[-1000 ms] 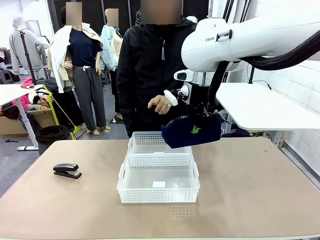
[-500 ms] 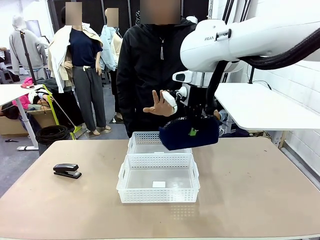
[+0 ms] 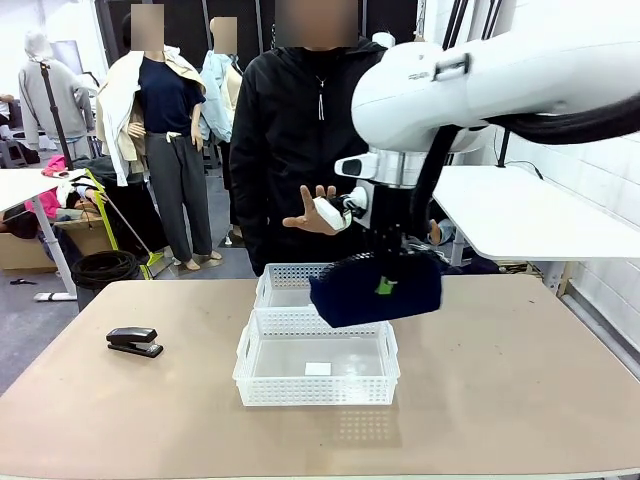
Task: Distribute items into two baskets.
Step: Move the picked Pencil pouch towards the Organizing basket indicated by the person, stopping as directed.
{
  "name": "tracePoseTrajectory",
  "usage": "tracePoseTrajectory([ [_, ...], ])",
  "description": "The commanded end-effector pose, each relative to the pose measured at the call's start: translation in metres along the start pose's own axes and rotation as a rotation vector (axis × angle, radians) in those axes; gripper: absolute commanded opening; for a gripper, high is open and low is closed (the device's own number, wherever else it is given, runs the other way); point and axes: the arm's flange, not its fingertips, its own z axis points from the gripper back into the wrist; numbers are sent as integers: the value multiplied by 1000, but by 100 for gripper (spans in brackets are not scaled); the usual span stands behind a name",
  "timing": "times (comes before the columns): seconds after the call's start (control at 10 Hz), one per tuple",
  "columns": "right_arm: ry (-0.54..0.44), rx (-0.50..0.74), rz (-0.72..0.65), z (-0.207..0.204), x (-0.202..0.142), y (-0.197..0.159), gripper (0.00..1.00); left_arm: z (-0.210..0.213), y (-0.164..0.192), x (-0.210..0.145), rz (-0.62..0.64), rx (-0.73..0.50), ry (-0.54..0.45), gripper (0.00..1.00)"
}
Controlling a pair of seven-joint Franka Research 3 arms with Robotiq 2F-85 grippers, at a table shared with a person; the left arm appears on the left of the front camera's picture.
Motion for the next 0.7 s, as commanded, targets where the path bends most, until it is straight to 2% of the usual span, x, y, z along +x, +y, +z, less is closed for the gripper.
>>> tracePoseTrajectory([
  [0.0, 16, 12, -104, -2, -18, 46, 0, 1, 1, -1, -14, -10, -16, 100],
  [0.2, -9, -45, -70, -7, -23, 48, 0, 1, 1, -1, -14, -10, -16, 100],
  [0.3, 27, -1, -73, 3, -18, 41, 0, 1, 1, -1, -14, -10, -16, 100],
  [0.6, 27, -1, -73, 3, -18, 41, 0, 1, 1, -1, -14, -10, -16, 100],
])
